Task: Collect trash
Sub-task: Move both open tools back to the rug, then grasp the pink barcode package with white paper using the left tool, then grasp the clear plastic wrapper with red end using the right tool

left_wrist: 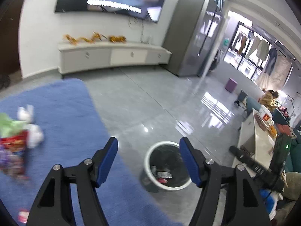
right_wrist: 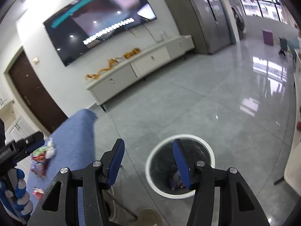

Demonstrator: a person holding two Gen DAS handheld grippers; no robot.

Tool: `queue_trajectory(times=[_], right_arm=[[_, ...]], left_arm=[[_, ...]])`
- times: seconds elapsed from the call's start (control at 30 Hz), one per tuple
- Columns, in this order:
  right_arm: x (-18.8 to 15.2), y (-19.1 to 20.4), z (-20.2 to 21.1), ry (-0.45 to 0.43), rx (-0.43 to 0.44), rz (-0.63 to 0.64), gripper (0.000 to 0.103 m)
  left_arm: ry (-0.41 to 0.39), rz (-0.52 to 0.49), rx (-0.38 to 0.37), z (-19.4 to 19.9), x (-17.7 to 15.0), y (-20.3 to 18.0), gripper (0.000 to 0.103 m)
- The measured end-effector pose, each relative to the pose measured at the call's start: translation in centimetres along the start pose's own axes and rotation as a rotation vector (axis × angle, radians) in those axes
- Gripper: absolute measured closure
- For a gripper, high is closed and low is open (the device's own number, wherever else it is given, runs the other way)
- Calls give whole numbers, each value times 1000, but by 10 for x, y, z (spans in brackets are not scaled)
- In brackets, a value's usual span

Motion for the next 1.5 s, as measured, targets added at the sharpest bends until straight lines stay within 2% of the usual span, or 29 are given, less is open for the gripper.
queue_trajectory(times=[0.23, 0.4, 0.5, 0.53, 0.73, 0.93, 1.1, 1.5], right_arm=[[12, 64, 33, -60, 74, 88, 52], [17, 102, 42, -76, 122, 145, 50], [13, 126, 42, -72, 152, 183, 49], [12, 136, 39, -67, 165, 198, 49], [-2, 172, 21, -20, 216, 255, 47], [-13, 193, 7, 24, 253, 283, 47], [-25, 203, -8, 68, 281, 295, 46], [-62, 245, -69, 229, 364, 356, 46]], left_arm=[[-104, 15, 122, 100, -15, 81, 37], [-149, 62, 231, 149, -37, 141, 36], [-161, 107, 279, 169, -56, 174, 24], [-162, 125, 289, 174, -65, 183, 23], [-116, 154, 295, 167, -107, 191, 23], [-26, 152, 263, 133, -137, 181, 22], [23, 94, 280, 109, -143, 169, 22], [141, 81, 288, 66, -148, 172, 24]])
Point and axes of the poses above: each gripper's, at about its wrist camera, not at the fingertips, and z roughly against the way its jaws point, y to its left, x to its top, the point moved 3 cm from there along -z, roughly the way its jaws point, and after that the axes turned 1 degree about -y, right-handed, at the moved point
